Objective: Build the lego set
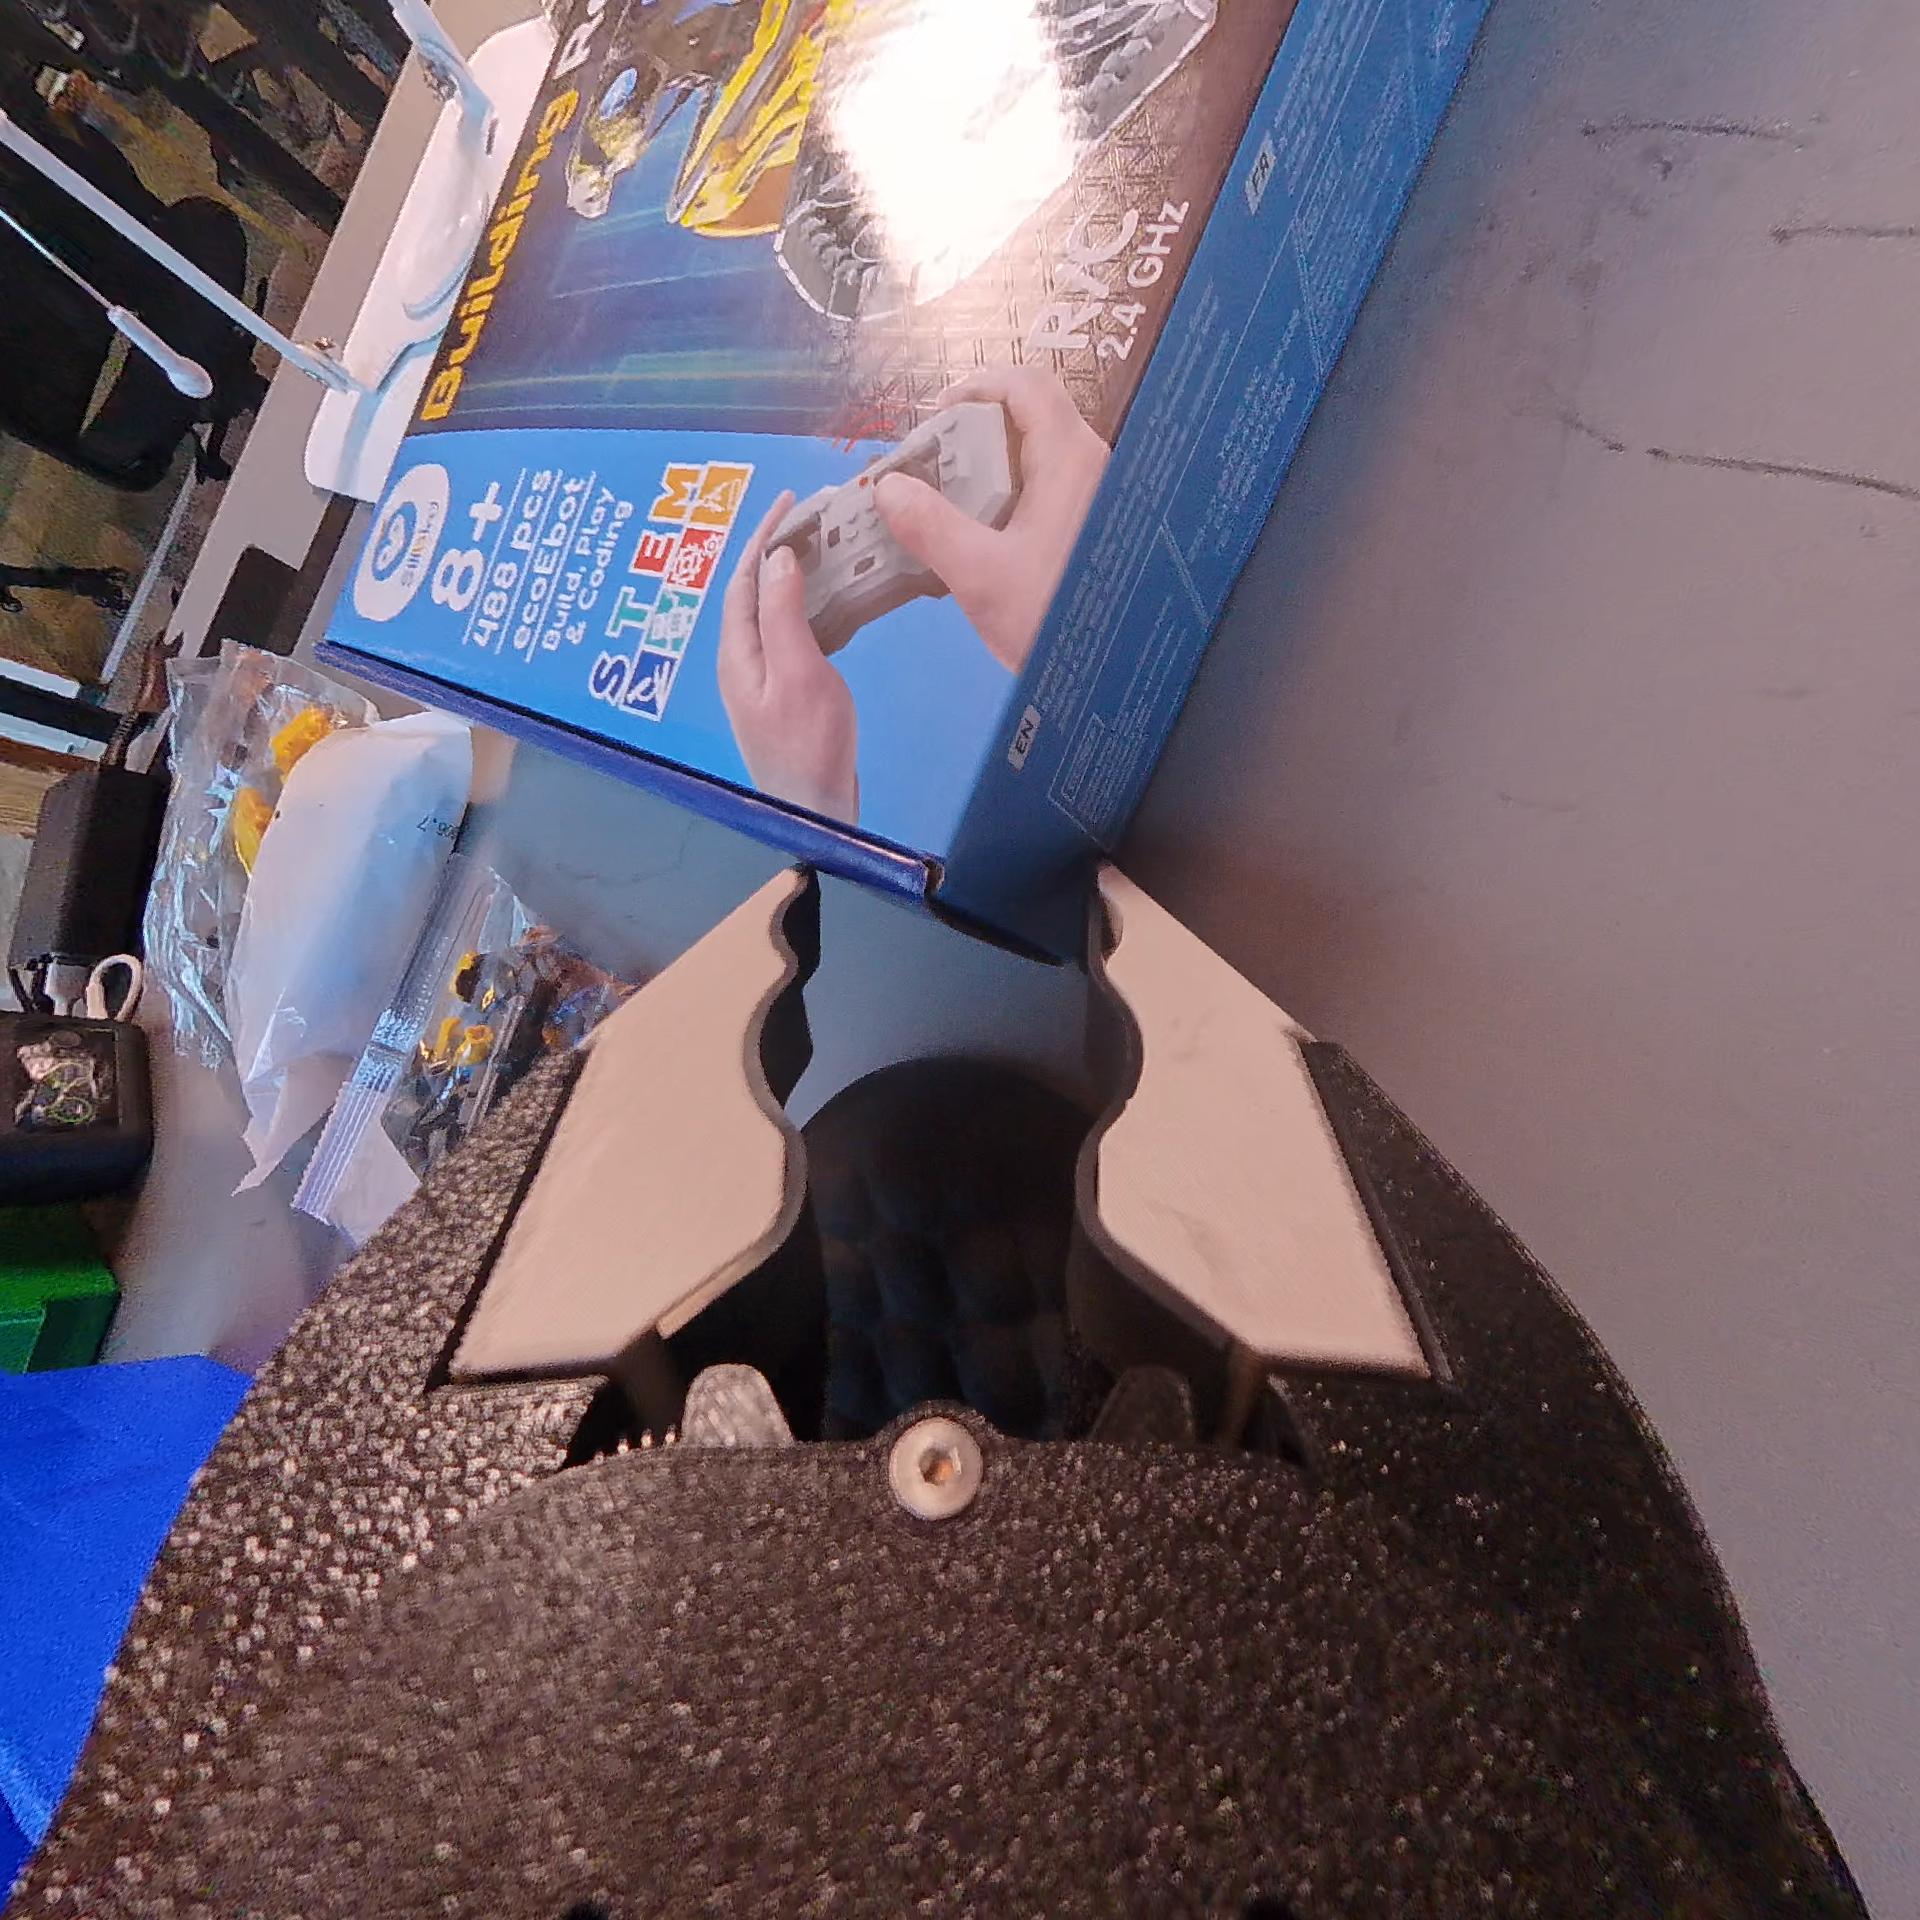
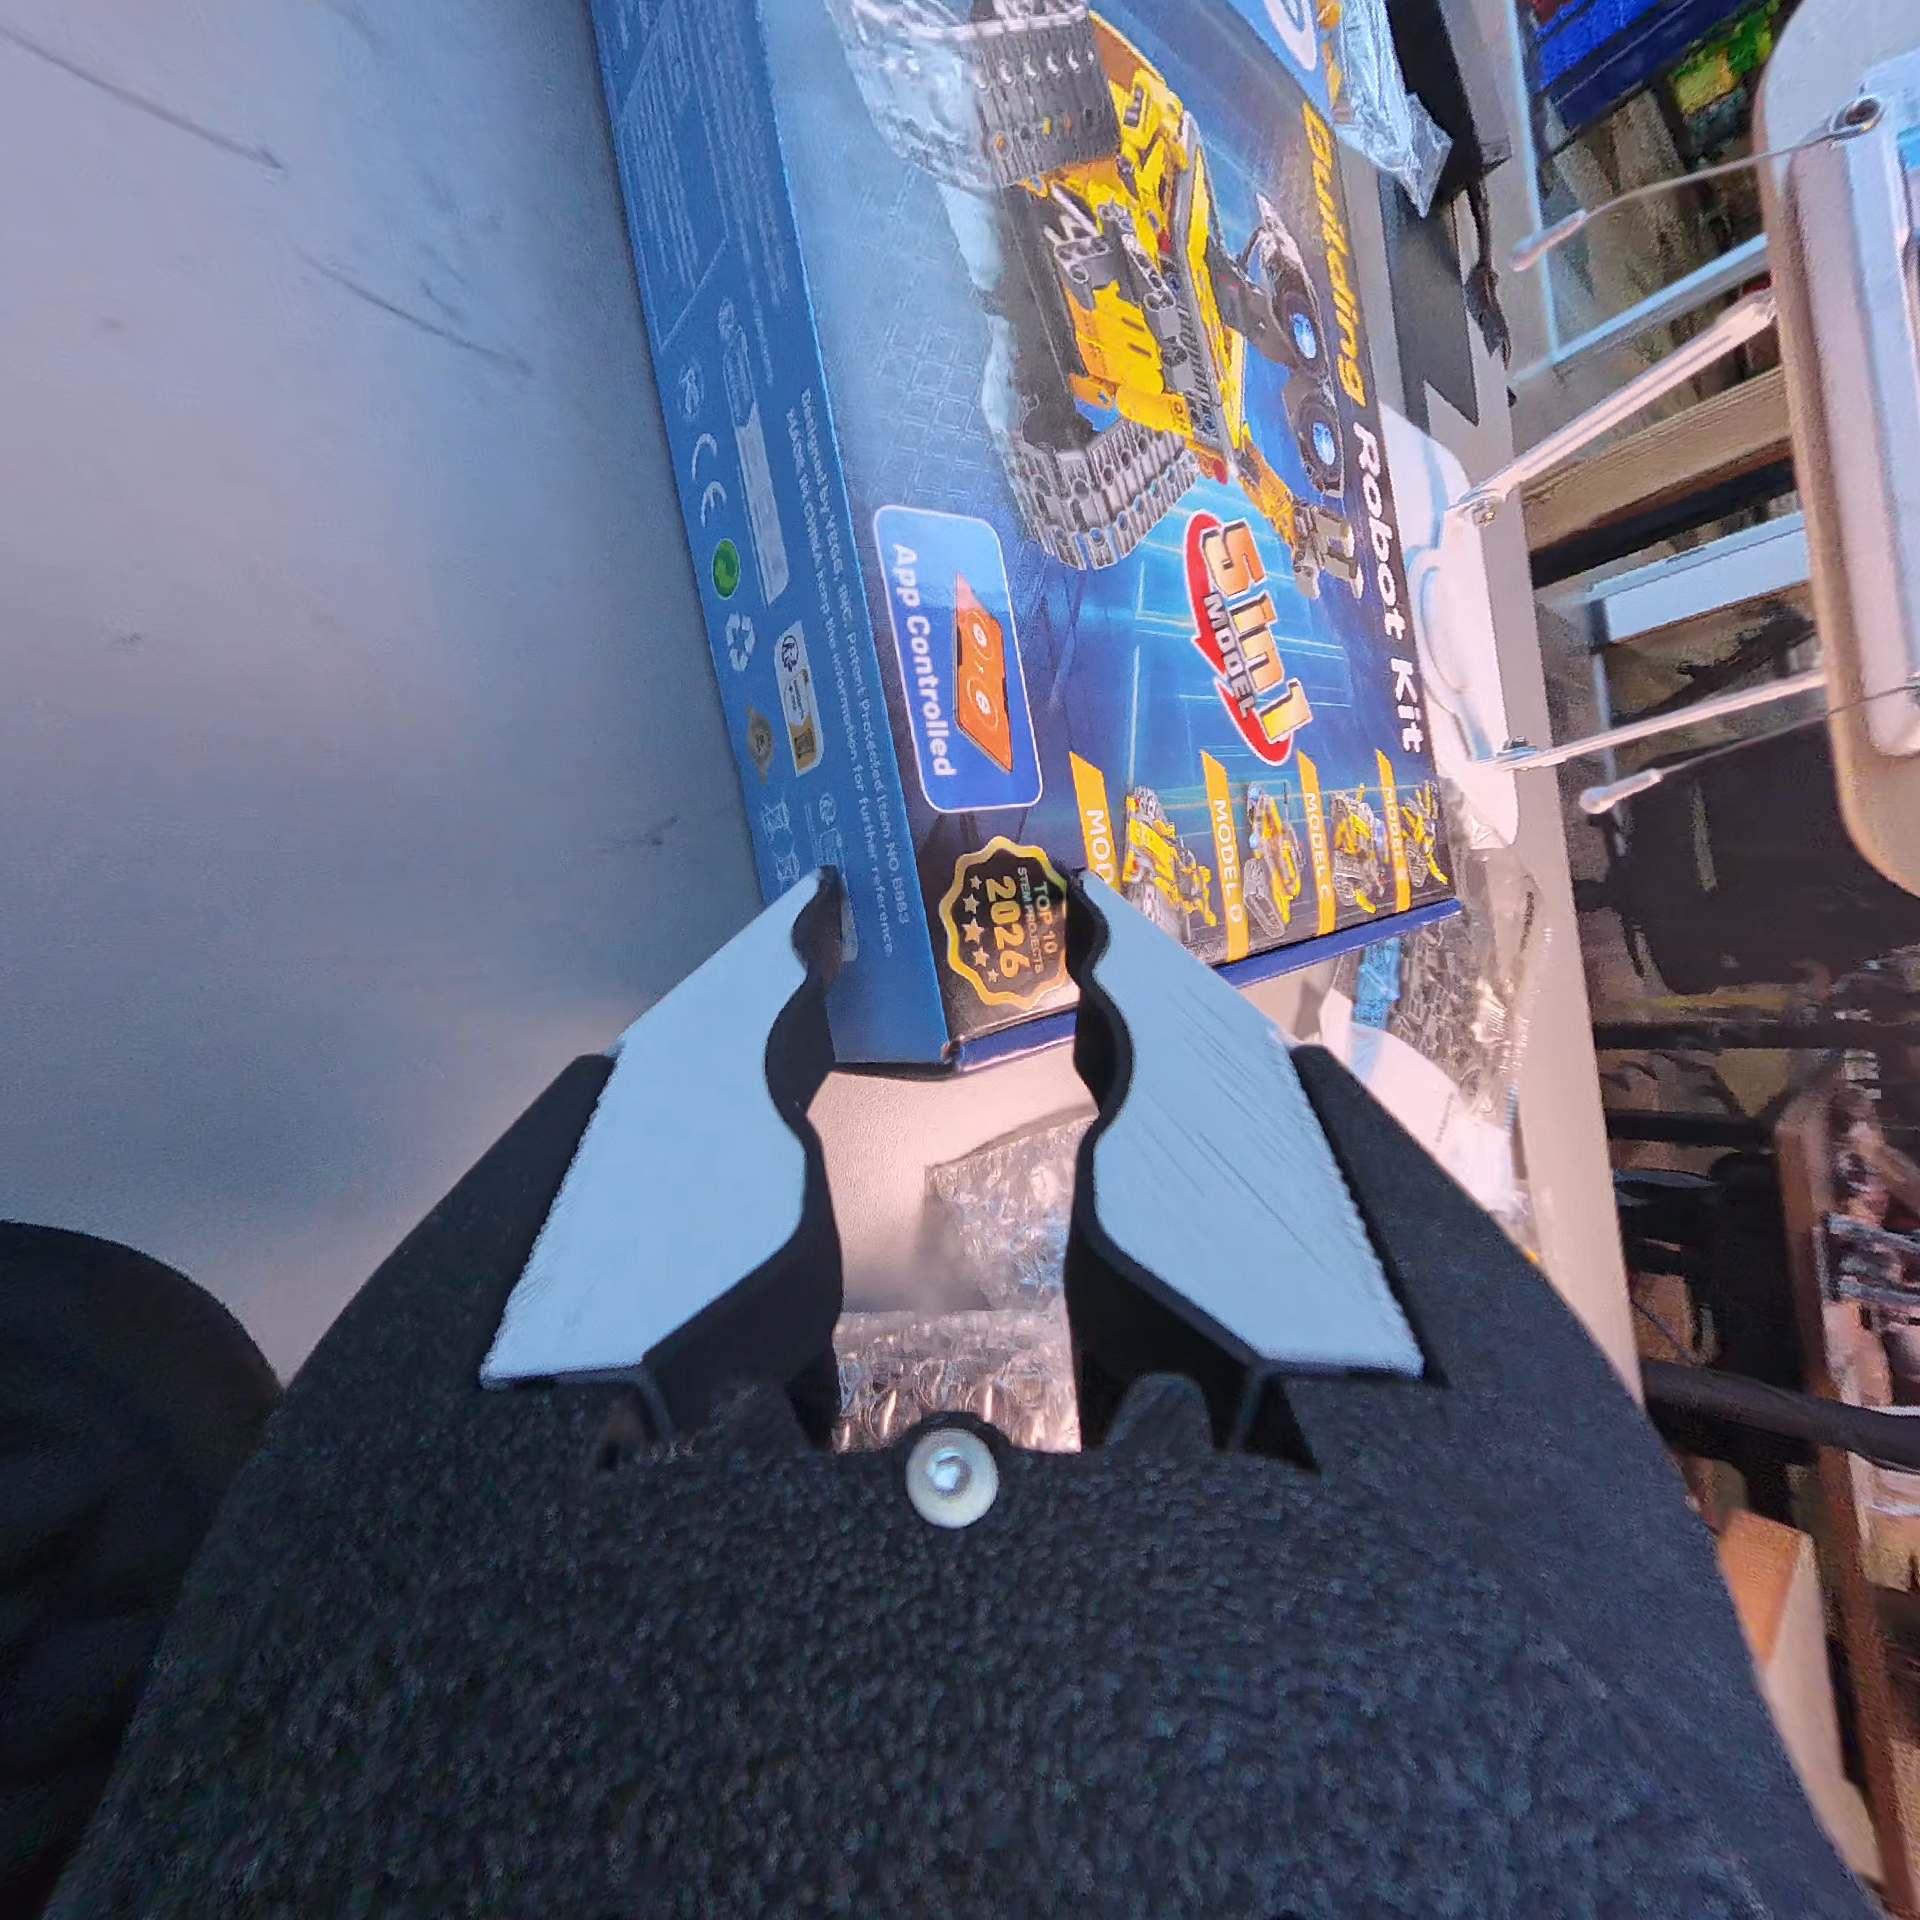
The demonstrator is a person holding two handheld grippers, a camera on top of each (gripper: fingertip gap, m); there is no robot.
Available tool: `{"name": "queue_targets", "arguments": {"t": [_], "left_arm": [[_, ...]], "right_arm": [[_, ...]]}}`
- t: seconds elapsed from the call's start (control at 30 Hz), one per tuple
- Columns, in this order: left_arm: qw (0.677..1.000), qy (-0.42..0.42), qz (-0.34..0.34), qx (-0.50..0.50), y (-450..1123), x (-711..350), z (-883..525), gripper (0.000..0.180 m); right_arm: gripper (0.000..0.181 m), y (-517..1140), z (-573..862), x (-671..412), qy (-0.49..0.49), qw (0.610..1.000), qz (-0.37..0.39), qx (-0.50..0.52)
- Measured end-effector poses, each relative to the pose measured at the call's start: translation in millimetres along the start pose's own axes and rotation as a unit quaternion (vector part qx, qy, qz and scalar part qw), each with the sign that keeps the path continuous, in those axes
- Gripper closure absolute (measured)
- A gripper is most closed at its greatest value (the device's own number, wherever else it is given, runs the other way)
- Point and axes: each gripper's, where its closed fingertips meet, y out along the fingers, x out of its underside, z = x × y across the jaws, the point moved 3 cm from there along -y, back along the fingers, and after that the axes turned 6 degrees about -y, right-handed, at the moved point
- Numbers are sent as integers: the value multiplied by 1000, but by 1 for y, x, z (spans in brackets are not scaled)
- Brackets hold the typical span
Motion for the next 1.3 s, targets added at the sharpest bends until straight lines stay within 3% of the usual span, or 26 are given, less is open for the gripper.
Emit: {"name": "queue_targets", "arguments": {"t": [0.13,0.23,0.37,0.5,0.7,0.87,1.13,1.3], "left_arm": [[1000,2,16,22,-4,-3,5,128],[999,-21,23,30,-7,-5,2,115],[999,-36,8,40,-1,-2,-3,107],[996,-61,-10,71,2,2,-3,109],[992,-80,-60,79,16,3,-10,115],[989,-90,-58,103,-14,-9,-6,117],[977,-132,46,164,-124,-63,-7,118],[963,-169,80,192,-130,-63,-2,122]], "right_arm": [[137,-6,4,5,4,1000,9,-5],[129,-12,10,6,16,1000,16,3],[99,-12,10,12,64,998,-25,-14],[87,0,3,28,149,985,-61,-57],[108,17,3,29,162,983,-67,-64],[114,-10,0,13,181,980,-31,-77],[113,-95,13,-42,260,953,88,-126],[111,-107,7,-46,295,938,110,-143]]}}
